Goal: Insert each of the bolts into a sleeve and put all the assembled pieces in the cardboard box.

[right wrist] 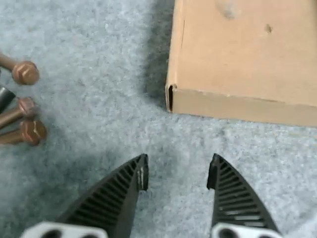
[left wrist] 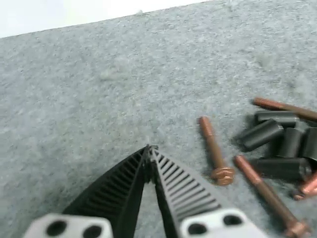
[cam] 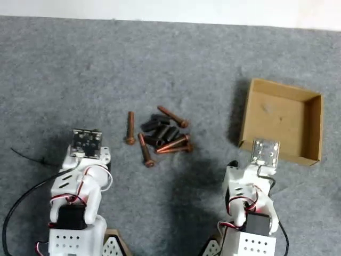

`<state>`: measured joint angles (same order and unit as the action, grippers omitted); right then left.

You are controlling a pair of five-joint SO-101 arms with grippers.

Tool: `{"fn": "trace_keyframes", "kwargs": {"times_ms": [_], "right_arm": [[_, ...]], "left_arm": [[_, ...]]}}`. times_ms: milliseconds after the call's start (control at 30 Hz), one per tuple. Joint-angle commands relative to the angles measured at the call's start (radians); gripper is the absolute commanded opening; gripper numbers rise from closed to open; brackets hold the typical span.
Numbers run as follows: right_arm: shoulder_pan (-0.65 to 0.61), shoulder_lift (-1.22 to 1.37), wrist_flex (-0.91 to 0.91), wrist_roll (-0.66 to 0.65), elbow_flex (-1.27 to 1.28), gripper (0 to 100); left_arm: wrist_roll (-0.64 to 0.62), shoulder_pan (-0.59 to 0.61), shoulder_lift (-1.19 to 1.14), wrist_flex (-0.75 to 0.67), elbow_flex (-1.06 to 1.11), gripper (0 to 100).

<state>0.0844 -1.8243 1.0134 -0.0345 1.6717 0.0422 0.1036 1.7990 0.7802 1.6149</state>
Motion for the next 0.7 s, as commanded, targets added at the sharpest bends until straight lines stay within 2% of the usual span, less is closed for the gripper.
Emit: {"fn": "trace_keyframes", "kwargs": {"times_ms": [0, 333, 667], "right_arm": [[0.01, -0.012, 0.005, 0.002, 0.114, 18.4], [0.005, -0.012, 0.007, 0.005, 0.116, 18.2], [0.01, -0.012, 0.007, 0.005, 0.114, 18.2]], "left_arm": [[0.0, 0.053, -0.005, -0.025, -0.051, 1], [0.002, 0.058, -0.065, -0.023, -0.077, 1], [0.005, 0.062, -0.84, -0.153, -0.355, 1]]}}
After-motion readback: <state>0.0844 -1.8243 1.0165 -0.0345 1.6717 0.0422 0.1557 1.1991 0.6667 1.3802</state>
